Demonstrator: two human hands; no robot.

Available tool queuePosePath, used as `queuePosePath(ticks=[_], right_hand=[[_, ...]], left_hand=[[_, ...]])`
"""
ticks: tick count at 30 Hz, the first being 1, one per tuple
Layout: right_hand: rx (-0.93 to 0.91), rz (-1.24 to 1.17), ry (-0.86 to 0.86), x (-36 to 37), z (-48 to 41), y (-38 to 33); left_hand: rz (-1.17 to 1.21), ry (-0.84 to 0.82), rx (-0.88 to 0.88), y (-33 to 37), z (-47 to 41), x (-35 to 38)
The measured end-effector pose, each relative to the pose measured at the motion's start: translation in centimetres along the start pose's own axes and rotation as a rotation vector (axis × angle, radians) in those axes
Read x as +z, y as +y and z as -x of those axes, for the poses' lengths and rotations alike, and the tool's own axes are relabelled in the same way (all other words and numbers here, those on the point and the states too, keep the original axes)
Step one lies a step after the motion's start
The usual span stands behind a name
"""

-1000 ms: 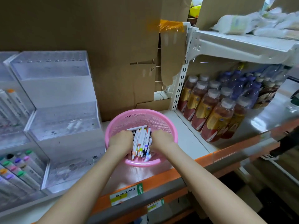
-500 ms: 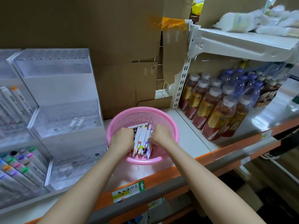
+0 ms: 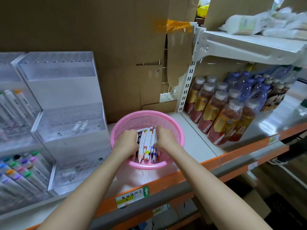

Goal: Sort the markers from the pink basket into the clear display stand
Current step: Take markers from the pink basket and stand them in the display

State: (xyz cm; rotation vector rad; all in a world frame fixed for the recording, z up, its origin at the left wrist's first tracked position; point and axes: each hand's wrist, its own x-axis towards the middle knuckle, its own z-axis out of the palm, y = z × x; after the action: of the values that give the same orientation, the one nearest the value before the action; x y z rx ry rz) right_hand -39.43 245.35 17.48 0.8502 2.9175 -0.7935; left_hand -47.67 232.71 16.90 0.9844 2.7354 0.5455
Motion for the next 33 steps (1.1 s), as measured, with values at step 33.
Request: queuePosePath(ticks=[33], right_hand=[[-0.810,-0.438,0.389,-2.4,5.2,-22.1]], left_hand=[[0.247,0.901,0.142,-8.0,12.8,-19.2]])
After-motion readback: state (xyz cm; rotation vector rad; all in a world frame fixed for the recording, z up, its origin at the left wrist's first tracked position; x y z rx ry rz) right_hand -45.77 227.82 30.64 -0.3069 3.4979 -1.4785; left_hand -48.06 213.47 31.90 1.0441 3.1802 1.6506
